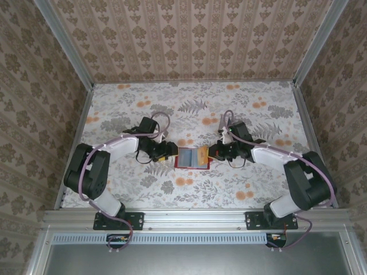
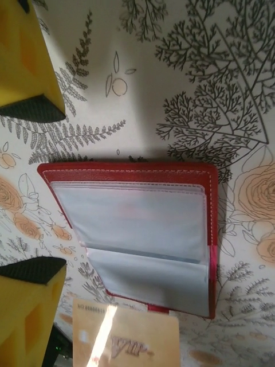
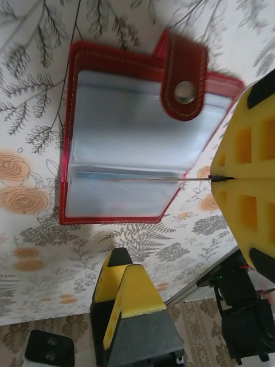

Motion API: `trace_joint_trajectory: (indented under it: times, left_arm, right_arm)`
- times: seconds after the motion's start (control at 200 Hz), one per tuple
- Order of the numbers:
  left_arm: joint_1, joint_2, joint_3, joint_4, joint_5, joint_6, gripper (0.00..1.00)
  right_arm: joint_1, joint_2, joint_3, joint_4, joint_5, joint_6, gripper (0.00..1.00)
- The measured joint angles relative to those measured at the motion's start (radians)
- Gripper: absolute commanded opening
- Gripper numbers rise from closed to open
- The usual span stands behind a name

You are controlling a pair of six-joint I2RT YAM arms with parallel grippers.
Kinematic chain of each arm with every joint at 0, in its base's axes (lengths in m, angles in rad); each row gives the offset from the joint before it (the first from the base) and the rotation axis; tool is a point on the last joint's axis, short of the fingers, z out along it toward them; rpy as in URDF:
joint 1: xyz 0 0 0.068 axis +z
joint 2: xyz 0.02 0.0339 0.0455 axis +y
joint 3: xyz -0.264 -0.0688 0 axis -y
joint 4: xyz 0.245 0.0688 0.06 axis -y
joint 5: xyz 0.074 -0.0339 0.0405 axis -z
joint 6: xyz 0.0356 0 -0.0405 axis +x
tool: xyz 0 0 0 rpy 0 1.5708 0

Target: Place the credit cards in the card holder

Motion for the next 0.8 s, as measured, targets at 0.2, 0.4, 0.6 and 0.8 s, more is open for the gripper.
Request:
trace_joint_trajectory:
  times: [0.2, 0.4, 0.6, 0.8]
  left_arm:
    - [-0.032, 0.063, 0.034, 0.004, -0.003, 0.003, 0.52]
    - [-0.035, 0.118, 0.048, 0.010, -0.004, 0.001, 0.43]
    - [-0.034, 0.138, 0.051, 0.010, -0.012, -0.008, 0.34]
    - [-0.034, 0.142, 0.054, -0.002, -0.037, -0.011, 0.26]
  right_arm:
    - [0.015, 0.127, 0.016, 0.094, -0.032, 0.024, 0.00]
    - [0.015, 0.201, 0.058, 0.154, -0.061, 0.046, 0.00]
    - [0.015, 0.215, 0.077, 0.163, -0.074, 0.046, 0.00]
    - [0.019, 0.238, 0.076, 0.179, -0.089, 0.042, 0.00]
